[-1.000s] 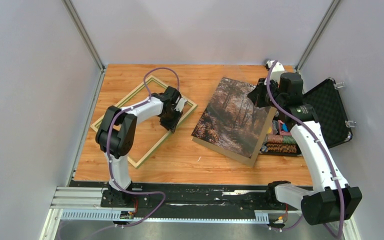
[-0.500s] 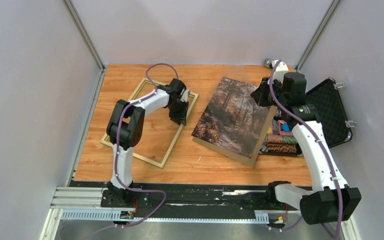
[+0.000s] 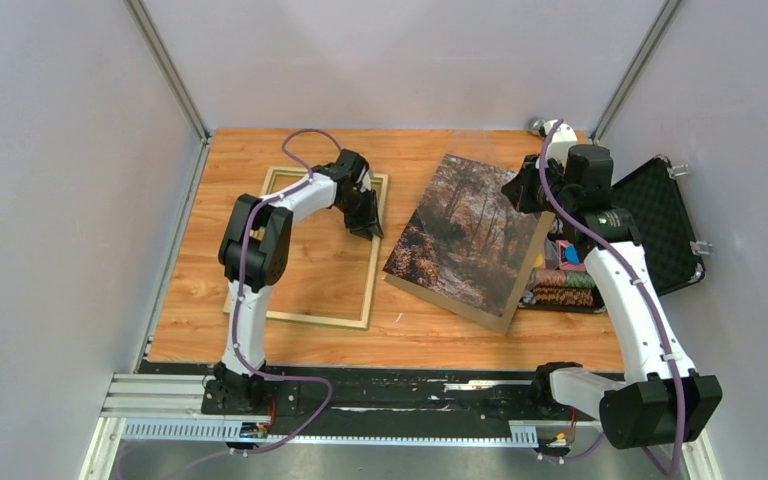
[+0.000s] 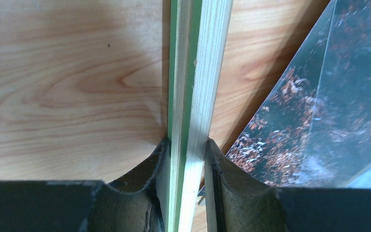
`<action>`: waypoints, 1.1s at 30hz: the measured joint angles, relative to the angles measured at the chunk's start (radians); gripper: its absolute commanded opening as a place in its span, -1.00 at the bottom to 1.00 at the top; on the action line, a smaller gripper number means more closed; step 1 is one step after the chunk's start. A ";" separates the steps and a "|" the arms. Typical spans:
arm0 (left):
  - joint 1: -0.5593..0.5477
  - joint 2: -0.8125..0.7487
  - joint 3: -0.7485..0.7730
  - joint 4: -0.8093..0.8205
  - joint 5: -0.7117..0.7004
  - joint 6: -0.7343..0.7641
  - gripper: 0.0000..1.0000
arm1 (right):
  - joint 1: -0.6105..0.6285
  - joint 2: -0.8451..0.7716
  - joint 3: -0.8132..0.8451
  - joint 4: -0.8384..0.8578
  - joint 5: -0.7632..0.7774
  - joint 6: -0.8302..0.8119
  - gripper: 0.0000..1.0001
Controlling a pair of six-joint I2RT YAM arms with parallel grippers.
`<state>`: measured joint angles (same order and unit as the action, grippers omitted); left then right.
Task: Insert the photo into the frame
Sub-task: Move the photo frame to the center of the board.
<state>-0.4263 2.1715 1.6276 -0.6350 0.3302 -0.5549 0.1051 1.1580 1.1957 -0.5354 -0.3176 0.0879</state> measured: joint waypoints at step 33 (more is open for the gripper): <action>0.029 -0.116 -0.029 0.250 0.338 0.043 1.00 | -0.089 0.023 0.128 -0.005 -0.101 0.183 -1.00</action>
<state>-0.3969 2.0560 1.5990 -0.3847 0.6682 -0.5117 0.0166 1.1805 1.3239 -0.5407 -0.4187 0.2714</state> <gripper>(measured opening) 0.997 0.003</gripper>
